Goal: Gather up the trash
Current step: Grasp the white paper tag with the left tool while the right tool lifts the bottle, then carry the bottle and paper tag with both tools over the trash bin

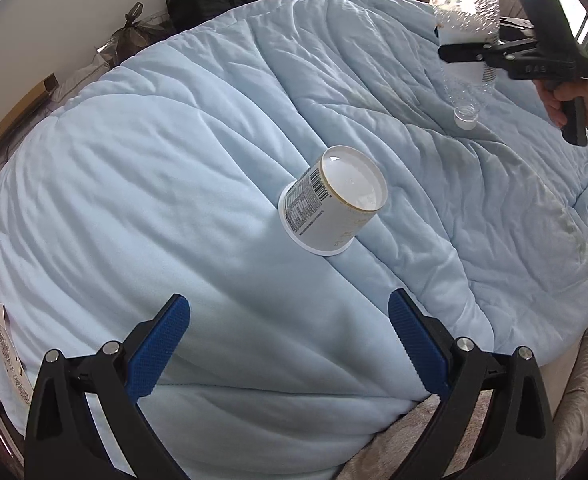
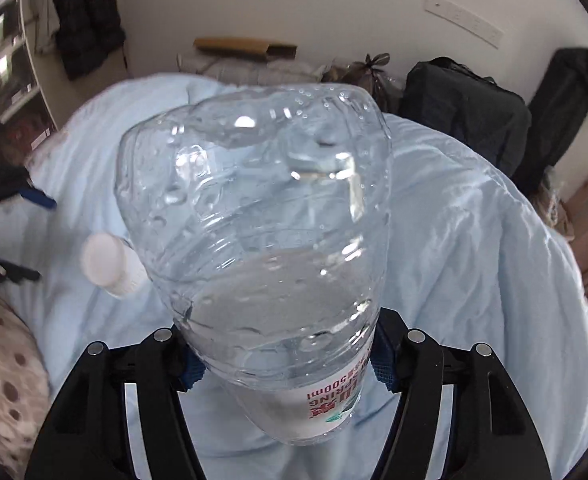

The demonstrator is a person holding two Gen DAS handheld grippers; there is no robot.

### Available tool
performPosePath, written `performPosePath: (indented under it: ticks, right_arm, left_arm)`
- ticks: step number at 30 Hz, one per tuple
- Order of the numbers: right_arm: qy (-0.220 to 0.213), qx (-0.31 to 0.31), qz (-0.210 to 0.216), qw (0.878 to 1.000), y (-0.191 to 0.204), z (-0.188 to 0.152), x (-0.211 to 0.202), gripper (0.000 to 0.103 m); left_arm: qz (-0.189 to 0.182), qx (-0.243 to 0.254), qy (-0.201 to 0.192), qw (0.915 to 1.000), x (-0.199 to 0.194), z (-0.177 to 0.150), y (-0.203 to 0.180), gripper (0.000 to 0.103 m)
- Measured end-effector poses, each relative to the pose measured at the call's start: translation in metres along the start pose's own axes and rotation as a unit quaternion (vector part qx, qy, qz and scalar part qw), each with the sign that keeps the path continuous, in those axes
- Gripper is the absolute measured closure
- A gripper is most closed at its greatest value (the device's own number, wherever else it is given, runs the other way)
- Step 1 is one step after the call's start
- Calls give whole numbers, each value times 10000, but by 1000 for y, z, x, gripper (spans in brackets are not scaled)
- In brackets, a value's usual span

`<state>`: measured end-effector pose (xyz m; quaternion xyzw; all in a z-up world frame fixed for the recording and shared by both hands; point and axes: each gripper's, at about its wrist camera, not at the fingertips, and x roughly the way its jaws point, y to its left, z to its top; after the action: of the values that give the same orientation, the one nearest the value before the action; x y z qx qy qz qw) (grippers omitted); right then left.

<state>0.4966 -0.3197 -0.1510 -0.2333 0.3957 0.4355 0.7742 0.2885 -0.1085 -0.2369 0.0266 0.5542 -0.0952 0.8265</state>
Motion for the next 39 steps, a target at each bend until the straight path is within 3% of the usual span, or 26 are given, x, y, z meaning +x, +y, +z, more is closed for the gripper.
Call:
performPosePath:
  ticks: [2,6,12,16,18,20,25,31,36,39]
  right_arm:
    - [-579,496,261,9967,9,-7,-34,41]
    - [-1512,1392,779,9755,38,-34,-88,41]
    - [-1957,1886,873,9584,87,-60,-120,41]
    - [-1994,1986,944,9549,104,-58,-124,41]
    - [-2039,1983,1044,9530,114,-54,-124,41]
    - [-2064,1972,1092,9522,122,-54,-127,41]
    - [-2071,1828,1186,9537,139,-45,-129,41]
    - [-2150,1574,1156,9569,158,-28,-131,40]
    - [-2189,1560,1104,9568,172,-26,-132,40]
    - [-2187,1570,1115,9566,179,-27,-132,40]
  left_arm:
    - [-10,72,-57,10000,-2,1,-3,5]
    - [142,22,-130,9998,-11,0,-2,5]
    - [561,-242,-233,9979,-35,-22,23,5]
    - [839,-978,-202,9915,-53,-52,71,5]
    - [1191,-1257,-60,9849,-53,-68,98,5]
    - [1518,-1388,37,9786,-52,-81,121,5]
    - [1914,-1727,268,9658,-37,-108,171,5]
    - [1686,-2015,236,9646,-28,-127,193,5]
    - [1881,-2029,186,9608,-38,-125,202,5]
    - [2171,-2058,98,9541,-52,-125,212,5]
